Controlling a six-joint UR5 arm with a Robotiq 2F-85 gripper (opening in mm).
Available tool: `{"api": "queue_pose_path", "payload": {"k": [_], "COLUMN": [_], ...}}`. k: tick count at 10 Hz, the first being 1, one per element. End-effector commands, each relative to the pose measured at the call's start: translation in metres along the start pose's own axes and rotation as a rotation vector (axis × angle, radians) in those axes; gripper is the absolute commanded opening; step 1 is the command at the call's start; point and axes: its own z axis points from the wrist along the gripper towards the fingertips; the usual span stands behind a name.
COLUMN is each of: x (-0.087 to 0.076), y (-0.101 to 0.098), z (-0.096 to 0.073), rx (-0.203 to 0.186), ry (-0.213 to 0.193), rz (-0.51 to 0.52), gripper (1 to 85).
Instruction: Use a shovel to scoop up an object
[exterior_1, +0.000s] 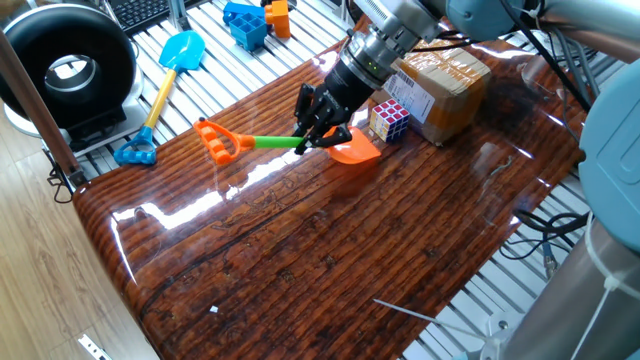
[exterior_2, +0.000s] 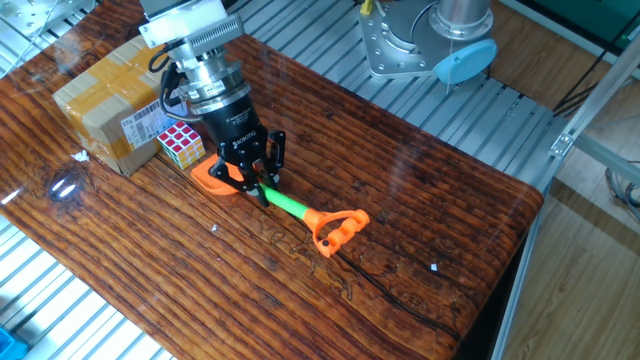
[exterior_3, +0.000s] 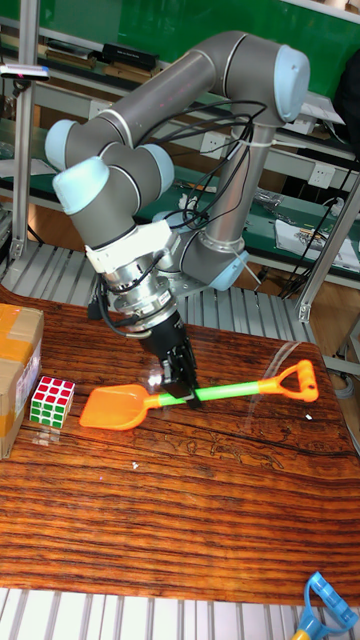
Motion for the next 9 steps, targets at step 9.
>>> {"api": "queue_pose_path", "payload": {"k": [9], "x": [-0.001], "y": [0.003], "z": [-0.002], "rx": [-0.015], "ry": [-0.002], "rz": [0.073], "gripper": [1.0]}}
